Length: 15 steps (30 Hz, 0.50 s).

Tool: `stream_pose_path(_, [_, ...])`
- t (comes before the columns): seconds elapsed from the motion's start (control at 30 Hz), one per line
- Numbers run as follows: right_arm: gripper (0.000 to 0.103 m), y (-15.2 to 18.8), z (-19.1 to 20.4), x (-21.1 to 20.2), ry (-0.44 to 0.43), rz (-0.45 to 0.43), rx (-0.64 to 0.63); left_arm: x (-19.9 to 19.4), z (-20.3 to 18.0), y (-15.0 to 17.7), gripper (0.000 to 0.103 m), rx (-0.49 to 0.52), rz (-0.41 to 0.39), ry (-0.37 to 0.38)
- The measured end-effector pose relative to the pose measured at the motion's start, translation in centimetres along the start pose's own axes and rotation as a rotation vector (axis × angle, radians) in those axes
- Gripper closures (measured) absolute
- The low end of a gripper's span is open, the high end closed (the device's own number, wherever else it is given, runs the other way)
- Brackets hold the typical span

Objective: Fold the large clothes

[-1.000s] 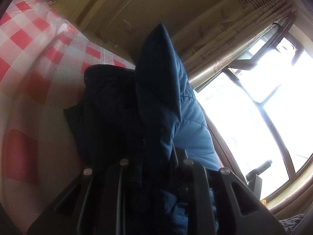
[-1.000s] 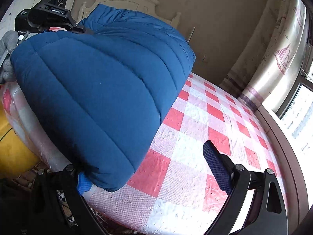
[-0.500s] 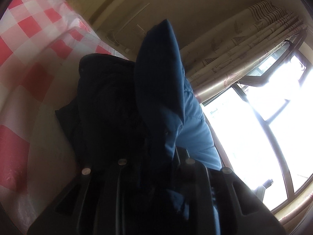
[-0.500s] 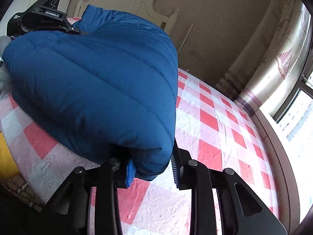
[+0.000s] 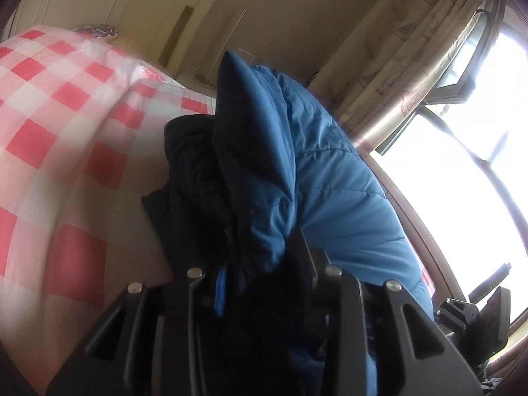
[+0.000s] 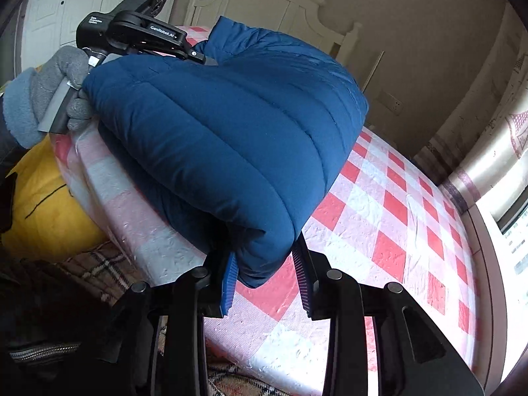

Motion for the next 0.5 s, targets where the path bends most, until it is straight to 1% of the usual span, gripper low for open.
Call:
stream_pose_path(0.03, [0.071,0.1,0.6,-0.2,-0.005,0.014,-0.04,0.0,-0.1,-0.3,0.066,0.013,0.0,-0.013])
stream_pose_path(0.07, [0.07,0.4,1.3,-0.2,0.002,0.048,-0.102,-0.2,-0.3,-0.4,0.065,0.026,-0.003,-0.024])
stream_pose_path(0.1, [0.07,0.7,1.9,0.0,0.026,0.087,-0.17,-0.2,-0.5,-0.4,0.065,0.039,-0.007,-0.04])
stream_pose_path(0.13, [0.07,0.9,1.9,0.0,0.041,0.105,-0.212,-0.2,-0.7,-0.4,0.065,0.053,-0.013,-0.059])
stream_pose_path(0.17, [0.07,1.1,1.6,-0.1,0.028,0.119,-0.206,-0.3,-0.8,-0.4,0.065,0.063,-0.019,-0.072])
stream_pose_path(0.27, [0.07,1.8,-1.2,-0.9,0.018,0.119,-0.105,-0.8,-1.4,-0.3,0.063,0.086,-0.03,-0.108])
stream_pose_path(0.33, [0.07,2.2,-2.7,-2.0,0.051,0.118,-0.087,-1.1,-1.7,-0.3,0.062,0.106,-0.036,-0.132])
stream_pose_path(0.37, [0.07,2.2,-2.9,-2.9,0.036,0.101,-0.086,-1.2,-1.8,-0.4,0.061,0.114,-0.038,-0.141])
stream_pose_path(0.4, [0.07,1.7,-3.0,-4.1,0.005,0.06,-0.076,-1.0,-1.8,-0.5,0.061,0.12,-0.04,-0.15])
stream_pose_path(0.43, [0.07,0.9,-3.0,-5.6,-0.033,-0.014,-0.055,-1.0,-1.9,-0.5,0.061,0.13,-0.043,-0.162])
stream_pose_path(0.5, [0.07,-1.4,-2.5,-8.3,-0.136,-0.21,0.001,-1.7,-2.6,-0.3,0.06,0.145,-0.05,-0.182])
Point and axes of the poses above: each gripper's, at about its wrist camera, not at the fingertips, and x roughly the way its jaws point, z to its left, y to its underside, the point moved 4 cm from there along x, roughly the way its jaws point, and after that the axes turned 9 degrees about -y, right-handed, at the moved point
